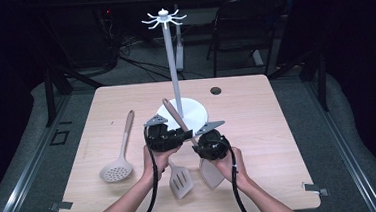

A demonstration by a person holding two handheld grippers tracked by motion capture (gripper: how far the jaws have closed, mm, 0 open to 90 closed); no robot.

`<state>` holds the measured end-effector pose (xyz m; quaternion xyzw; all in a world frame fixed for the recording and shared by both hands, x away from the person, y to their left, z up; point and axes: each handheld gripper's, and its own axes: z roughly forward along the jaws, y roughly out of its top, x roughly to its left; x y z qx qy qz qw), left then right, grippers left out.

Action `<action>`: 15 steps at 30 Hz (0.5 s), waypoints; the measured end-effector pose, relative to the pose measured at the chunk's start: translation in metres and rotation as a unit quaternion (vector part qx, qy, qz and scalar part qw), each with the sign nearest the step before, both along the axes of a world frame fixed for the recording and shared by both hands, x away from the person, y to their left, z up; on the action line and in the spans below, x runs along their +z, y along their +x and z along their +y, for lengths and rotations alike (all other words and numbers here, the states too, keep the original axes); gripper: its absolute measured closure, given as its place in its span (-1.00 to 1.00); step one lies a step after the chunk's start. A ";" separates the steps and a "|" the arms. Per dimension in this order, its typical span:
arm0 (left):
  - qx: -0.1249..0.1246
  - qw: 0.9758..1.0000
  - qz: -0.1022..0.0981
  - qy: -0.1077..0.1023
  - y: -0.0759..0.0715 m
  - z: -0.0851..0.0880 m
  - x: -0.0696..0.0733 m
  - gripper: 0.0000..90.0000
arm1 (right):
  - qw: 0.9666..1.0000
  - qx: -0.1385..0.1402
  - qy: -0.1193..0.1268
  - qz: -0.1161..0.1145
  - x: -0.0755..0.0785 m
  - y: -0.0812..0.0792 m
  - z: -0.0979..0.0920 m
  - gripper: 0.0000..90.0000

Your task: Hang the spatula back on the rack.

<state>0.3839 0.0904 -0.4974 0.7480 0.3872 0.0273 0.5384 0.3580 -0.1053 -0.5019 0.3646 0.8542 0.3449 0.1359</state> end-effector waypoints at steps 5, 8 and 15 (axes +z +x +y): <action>-0.003 1.000 -0.015 0.011 -0.001 -0.005 0.004 0.46 | 1.000 0.000 0.008 -0.005 0.001 0.000 -0.002 0.71; -0.006 1.000 -0.014 0.006 0.001 -0.005 0.004 0.47 | 1.000 0.004 0.011 -0.007 0.003 -0.001 -0.003 0.65; -0.018 1.000 -0.009 -0.017 0.006 -0.009 0.010 0.55 | 1.000 0.012 0.024 -0.013 0.012 -0.005 -0.014 0.45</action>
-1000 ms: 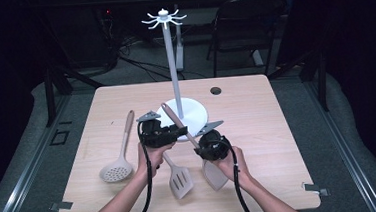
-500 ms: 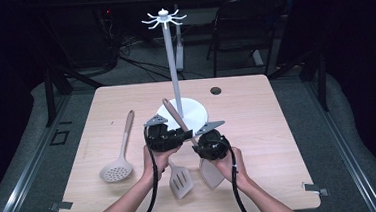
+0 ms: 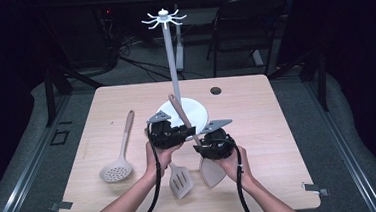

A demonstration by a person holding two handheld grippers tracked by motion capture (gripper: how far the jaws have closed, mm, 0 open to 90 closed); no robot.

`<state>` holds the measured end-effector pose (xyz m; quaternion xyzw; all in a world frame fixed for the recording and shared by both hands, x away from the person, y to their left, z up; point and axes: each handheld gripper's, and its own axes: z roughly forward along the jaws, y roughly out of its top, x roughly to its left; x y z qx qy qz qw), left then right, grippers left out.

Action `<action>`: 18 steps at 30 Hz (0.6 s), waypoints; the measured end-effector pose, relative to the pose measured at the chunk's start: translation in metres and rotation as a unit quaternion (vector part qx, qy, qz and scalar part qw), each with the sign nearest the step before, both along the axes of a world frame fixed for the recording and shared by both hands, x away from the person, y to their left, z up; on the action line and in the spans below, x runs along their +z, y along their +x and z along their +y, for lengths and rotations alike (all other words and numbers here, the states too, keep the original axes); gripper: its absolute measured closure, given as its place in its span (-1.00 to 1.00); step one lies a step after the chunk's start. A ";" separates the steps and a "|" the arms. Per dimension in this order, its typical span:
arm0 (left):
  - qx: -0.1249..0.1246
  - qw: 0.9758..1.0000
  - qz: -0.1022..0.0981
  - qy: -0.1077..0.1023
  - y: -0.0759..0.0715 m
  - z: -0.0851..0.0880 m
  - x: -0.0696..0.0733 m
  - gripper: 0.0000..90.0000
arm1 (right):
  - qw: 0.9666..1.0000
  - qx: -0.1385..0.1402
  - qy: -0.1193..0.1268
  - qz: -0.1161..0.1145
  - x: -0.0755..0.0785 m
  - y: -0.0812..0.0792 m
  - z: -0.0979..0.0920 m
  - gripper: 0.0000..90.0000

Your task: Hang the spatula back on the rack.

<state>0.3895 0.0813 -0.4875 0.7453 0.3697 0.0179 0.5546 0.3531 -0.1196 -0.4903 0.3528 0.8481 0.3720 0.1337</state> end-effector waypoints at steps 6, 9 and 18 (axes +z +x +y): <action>-0.011 1.000 -0.003 -0.012 0.003 -0.001 0.010 0.62 | 1.000 0.000 0.016 -0.003 0.006 -0.004 -0.013 0.22; -0.017 1.000 -0.008 -0.016 0.005 -0.001 0.014 0.64 | 1.000 -0.003 0.023 -0.004 0.008 -0.004 -0.019 0.09; -0.047 0.998 -0.024 -0.027 0.011 0.002 0.029 0.71 | 0.999 -0.025 0.023 0.007 0.009 -0.001 -0.039 -0.51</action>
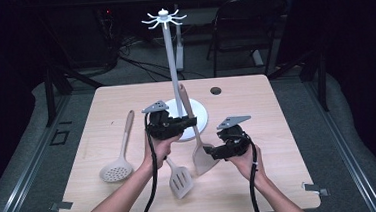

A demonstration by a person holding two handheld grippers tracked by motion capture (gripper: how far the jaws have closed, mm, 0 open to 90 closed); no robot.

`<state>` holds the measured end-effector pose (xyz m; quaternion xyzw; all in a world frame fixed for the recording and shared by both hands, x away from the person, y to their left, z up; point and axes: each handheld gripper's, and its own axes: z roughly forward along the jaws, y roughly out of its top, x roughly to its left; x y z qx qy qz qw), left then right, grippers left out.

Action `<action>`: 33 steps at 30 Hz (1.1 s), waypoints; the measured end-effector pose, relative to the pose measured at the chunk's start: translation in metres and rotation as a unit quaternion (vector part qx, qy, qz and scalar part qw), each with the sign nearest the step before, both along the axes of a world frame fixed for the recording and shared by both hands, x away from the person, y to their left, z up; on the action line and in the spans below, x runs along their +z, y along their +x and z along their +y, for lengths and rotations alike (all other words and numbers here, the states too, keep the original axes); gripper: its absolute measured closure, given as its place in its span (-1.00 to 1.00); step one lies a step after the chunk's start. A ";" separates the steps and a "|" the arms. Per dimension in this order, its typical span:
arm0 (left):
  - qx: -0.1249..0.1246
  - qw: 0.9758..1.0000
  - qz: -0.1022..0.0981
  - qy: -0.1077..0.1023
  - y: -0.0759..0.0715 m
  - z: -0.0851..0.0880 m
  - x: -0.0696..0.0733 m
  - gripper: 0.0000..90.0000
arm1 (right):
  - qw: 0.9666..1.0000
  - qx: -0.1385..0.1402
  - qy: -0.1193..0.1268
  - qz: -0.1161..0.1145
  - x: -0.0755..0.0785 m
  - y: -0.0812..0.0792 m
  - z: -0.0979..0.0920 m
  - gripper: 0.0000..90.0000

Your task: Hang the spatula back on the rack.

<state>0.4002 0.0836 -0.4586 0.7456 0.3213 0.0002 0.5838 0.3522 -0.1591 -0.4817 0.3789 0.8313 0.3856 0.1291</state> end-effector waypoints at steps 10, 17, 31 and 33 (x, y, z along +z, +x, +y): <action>-0.012 0.999 -0.023 0.026 0.008 0.004 0.015 0.71 | 1.000 -0.010 -0.015 0.010 -0.001 0.005 -0.016 -0.81; -0.018 0.999 -0.035 0.035 0.014 0.011 0.023 0.71 | 0.999 -0.012 -0.045 0.007 -0.002 0.008 -0.022 -0.90; -0.033 0.997 -0.046 0.047 0.023 0.019 0.032 0.71 | 0.996 -0.022 -0.088 0.018 -0.012 0.013 -0.034 -0.91; -0.036 0.997 -0.052 0.050 0.024 0.020 0.035 0.71 | 0.995 -0.020 -0.098 0.020 -0.013 0.012 -0.035 -0.91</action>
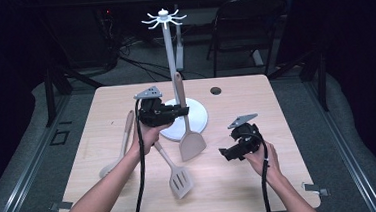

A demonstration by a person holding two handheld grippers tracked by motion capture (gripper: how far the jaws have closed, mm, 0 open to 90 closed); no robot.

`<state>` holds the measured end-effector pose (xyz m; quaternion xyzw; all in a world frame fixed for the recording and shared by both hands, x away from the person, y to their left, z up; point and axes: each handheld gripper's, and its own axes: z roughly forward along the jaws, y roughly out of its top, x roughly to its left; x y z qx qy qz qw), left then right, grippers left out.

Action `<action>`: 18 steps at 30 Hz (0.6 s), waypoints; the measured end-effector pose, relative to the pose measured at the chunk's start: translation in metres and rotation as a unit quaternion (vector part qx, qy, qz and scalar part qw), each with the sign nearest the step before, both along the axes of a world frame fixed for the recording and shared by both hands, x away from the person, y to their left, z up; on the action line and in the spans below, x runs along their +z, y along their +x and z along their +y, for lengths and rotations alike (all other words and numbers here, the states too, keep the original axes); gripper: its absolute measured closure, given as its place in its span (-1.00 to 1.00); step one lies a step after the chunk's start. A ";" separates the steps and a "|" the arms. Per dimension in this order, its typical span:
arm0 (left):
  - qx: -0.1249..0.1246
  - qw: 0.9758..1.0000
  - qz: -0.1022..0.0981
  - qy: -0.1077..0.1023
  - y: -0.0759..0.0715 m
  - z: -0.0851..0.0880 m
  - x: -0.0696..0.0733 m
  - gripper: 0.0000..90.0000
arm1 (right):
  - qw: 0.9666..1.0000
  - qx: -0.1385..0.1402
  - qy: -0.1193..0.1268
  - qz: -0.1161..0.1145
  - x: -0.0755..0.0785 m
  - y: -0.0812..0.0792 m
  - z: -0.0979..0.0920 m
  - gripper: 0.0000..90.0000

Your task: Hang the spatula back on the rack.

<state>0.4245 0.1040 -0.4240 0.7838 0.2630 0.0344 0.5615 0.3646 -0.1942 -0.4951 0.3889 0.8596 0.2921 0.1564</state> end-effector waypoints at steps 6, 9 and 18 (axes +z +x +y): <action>-0.008 1.000 -0.010 0.004 0.005 0.003 0.009 0.71 | 1.000 0.002 -0.010 0.006 -0.003 -0.002 -0.005 -0.89; -0.016 1.000 -0.014 0.007 0.009 0.003 0.015 0.71 | 1.000 0.001 -0.018 0.005 -0.004 0.002 -0.004 -0.85; -0.028 0.999 -0.027 0.009 0.017 0.003 0.033 0.71 | 0.999 0.009 -0.030 0.014 -0.009 0.004 -0.002 -0.87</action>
